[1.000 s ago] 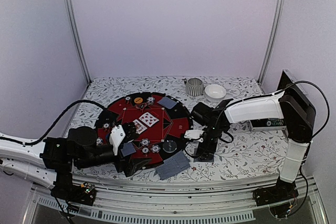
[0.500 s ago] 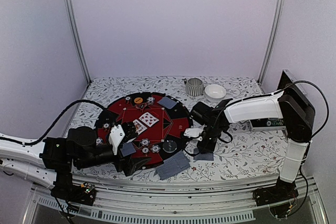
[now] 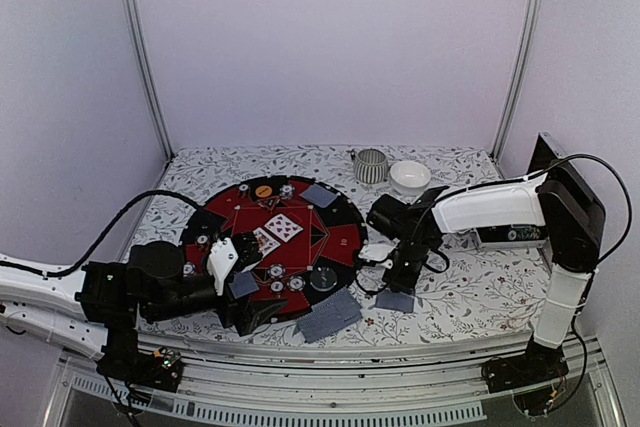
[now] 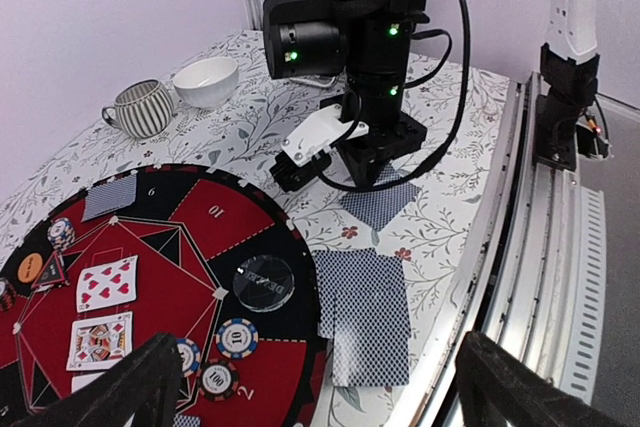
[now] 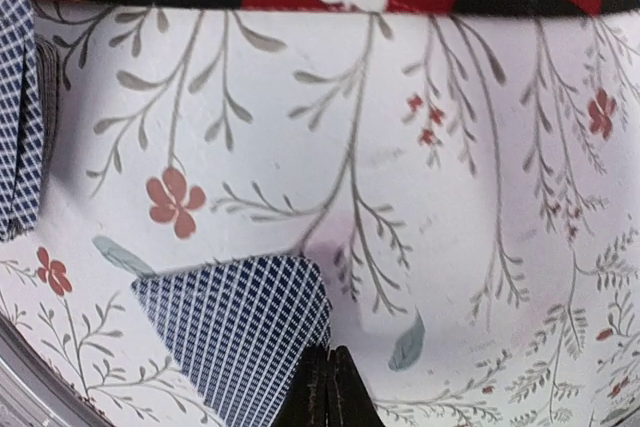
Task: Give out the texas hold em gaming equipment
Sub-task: Pick up the poker card from the center of the board, then place the poker card in the community card area.
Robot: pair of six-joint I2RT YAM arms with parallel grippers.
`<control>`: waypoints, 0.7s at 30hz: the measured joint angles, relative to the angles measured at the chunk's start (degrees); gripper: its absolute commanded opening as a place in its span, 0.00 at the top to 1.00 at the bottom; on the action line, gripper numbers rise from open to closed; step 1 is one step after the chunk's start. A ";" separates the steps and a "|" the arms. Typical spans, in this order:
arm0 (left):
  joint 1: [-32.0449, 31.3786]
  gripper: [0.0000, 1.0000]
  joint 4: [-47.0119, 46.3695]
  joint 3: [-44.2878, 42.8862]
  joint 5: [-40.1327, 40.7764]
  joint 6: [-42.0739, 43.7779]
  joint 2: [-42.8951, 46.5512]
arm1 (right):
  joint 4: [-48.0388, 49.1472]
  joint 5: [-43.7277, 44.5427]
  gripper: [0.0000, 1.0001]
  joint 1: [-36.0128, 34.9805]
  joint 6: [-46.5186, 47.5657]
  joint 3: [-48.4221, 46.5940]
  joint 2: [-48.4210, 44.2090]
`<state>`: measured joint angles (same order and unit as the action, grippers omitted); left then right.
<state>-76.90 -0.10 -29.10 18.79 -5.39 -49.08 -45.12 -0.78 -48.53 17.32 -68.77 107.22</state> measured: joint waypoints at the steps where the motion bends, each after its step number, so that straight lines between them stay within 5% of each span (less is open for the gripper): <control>1: 0.00 0.02 0.00 0.00 0.09 0.07 0.04 | -0.55 0.26 0.98 0.46 -0.26 0.31 -0.81; 11: 0.00 0.02 0.48 0.04 3.98 -0.42 4.20 | 0.44 -0.09 0.98 5.01 -3.54 -2.19 -8.59; 21: 0.70 0.02 3.04 0.79 8.11 -4.39 7.93 | 8.90 -10.62 0.98 6.23 -10.78 -19.91 -6.49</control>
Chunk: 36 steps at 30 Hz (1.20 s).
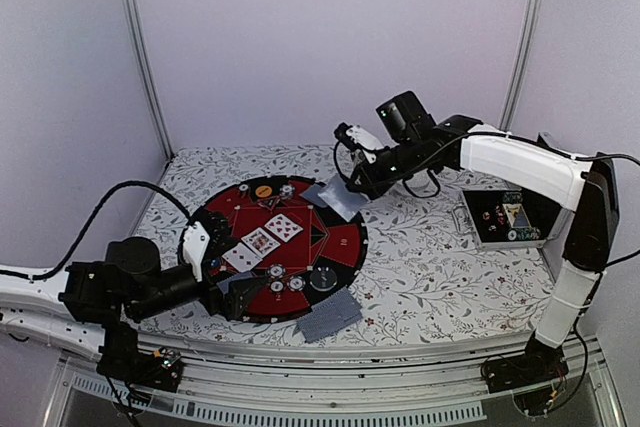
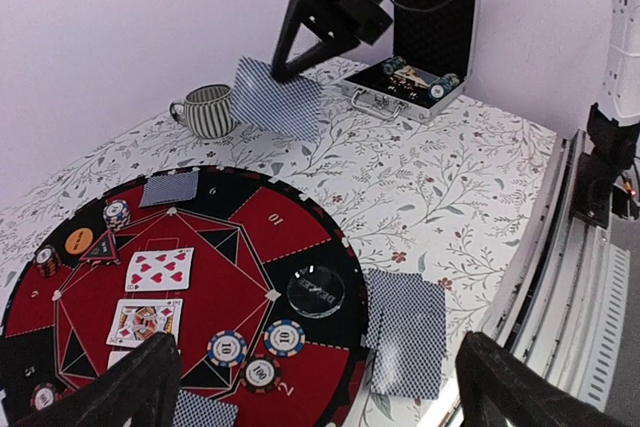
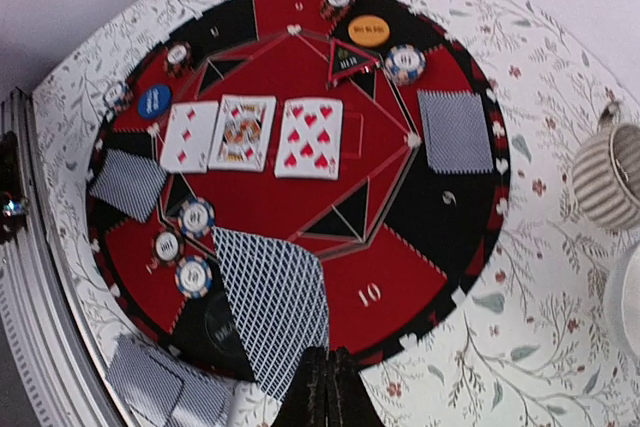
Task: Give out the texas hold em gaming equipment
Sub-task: Place the poker card in the community card area.
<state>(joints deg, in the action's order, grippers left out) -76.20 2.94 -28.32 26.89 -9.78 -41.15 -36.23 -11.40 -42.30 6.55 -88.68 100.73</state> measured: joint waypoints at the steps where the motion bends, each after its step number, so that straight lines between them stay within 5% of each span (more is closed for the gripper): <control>1: 0.24 0.02 0.52 0.00 0.22 -0.46 -0.04 | 0.68 -1.38 0.98 0.00 -0.72 -3.21 1.77; 9: 2.91 0.02 6.05 -0.74 1.09 -4.33 -0.87 | 3.21 -7.34 0.98 1.88 -5.81 -27.63 24.90; 17: 4.37 0.02 8.52 -0.90 1.27 -5.88 -0.72 | 2.29 -7.30 0.99 3.06 -7.58 -41.22 43.10; 36: 4.70 0.02 8.57 -0.90 1.03 -5.90 -1.68 | 7.78 -5.86 0.99 2.99 -6.34 -45.22 49.92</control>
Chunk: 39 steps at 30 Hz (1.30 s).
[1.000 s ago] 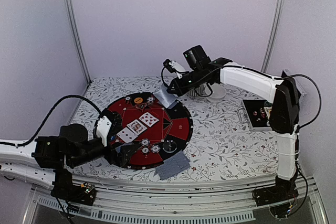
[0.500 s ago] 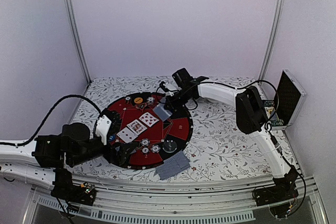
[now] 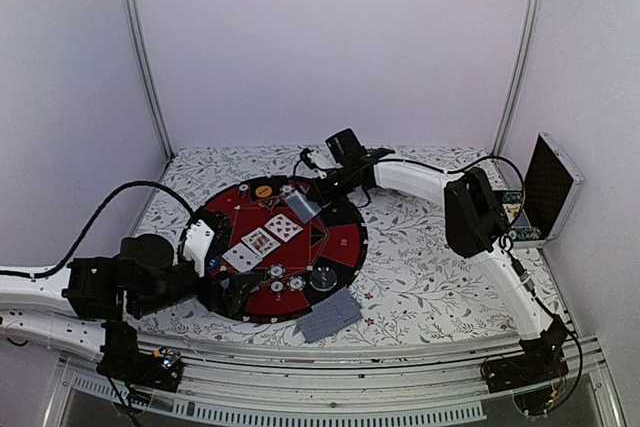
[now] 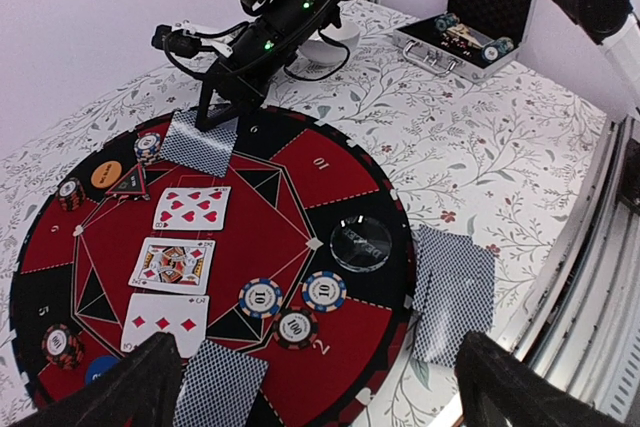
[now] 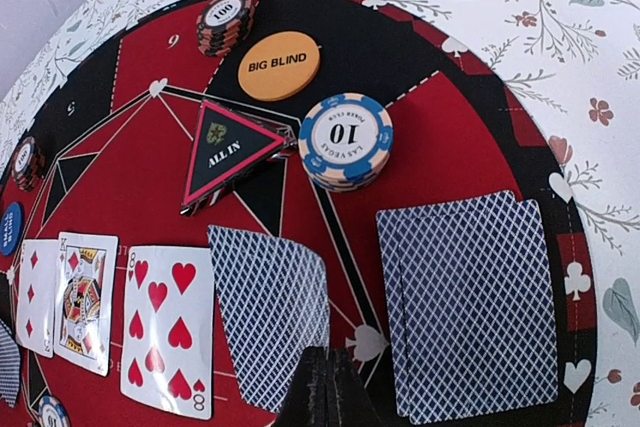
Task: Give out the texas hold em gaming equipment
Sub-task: Place the poker card in the community card area.
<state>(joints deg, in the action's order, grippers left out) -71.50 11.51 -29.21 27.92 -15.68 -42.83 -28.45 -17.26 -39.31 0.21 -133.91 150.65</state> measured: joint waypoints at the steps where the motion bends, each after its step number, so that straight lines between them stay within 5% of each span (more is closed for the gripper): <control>1: 0.02 0.02 0.00 0.00 0.00 0.00 0.00 | 0.35 -0.02 0.99 0.00 0.02 -0.09 0.22; 39: 0.17 0.02 -0.02 -0.07 -0.02 0.92 0.00 | 2.25 4.72 0.99 -2.82 12.04 -0.83 2.73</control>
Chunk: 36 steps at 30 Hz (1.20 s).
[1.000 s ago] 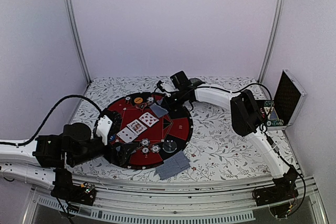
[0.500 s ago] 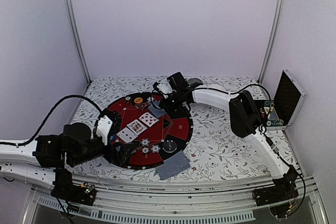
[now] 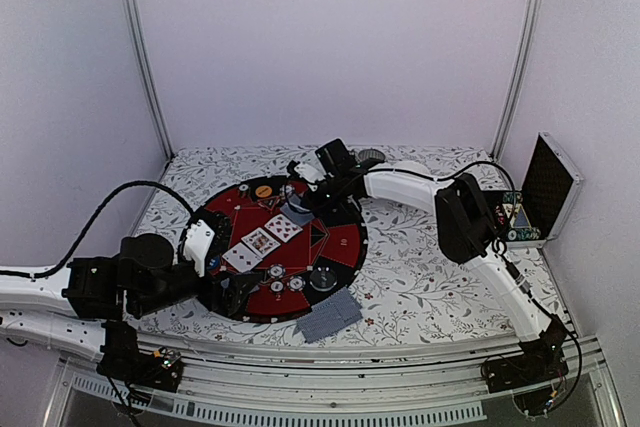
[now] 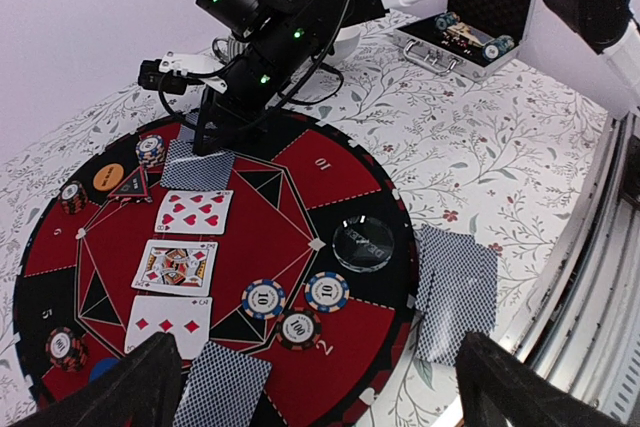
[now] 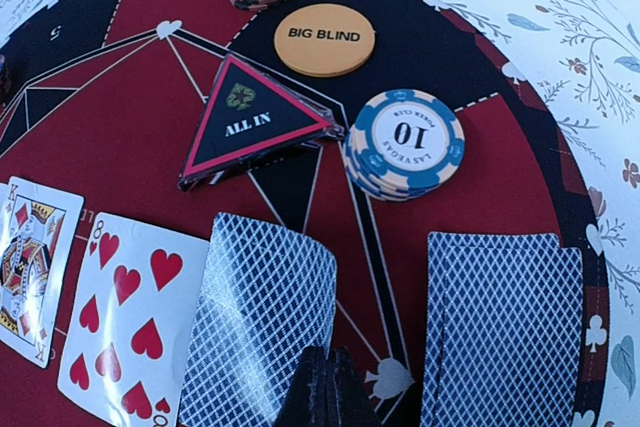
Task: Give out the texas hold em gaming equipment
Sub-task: Place the poker card in the community card area.
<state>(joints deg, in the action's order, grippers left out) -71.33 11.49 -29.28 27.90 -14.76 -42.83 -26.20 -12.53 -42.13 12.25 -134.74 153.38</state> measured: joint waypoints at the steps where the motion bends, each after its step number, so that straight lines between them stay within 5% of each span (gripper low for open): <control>1: 0.00 0.02 0.00 0.00 0.00 0.02 0.00 | -0.09 -0.02 0.99 -0.20 0.44 0.00 0.00; 23: 0.00 0.02 0.02 0.00 0.00 0.02 0.00 | -0.42 1.57 0.98 -1.49 1.77 0.00 0.00; 29: 0.00 0.02 0.02 0.00 0.00 0.02 0.00 | -0.48 2.73 0.75 -1.55 1.99 0.00 0.00; 36: 0.00 0.02 0.00 0.00 0.00 0.02 0.00 | -0.55 4.26 0.70 -1.68 2.47 0.00 0.00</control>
<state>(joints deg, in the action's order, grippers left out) -71.33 11.49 -29.28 27.90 -14.74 -42.83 -26.74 -8.27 -43.81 14.72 -134.74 153.38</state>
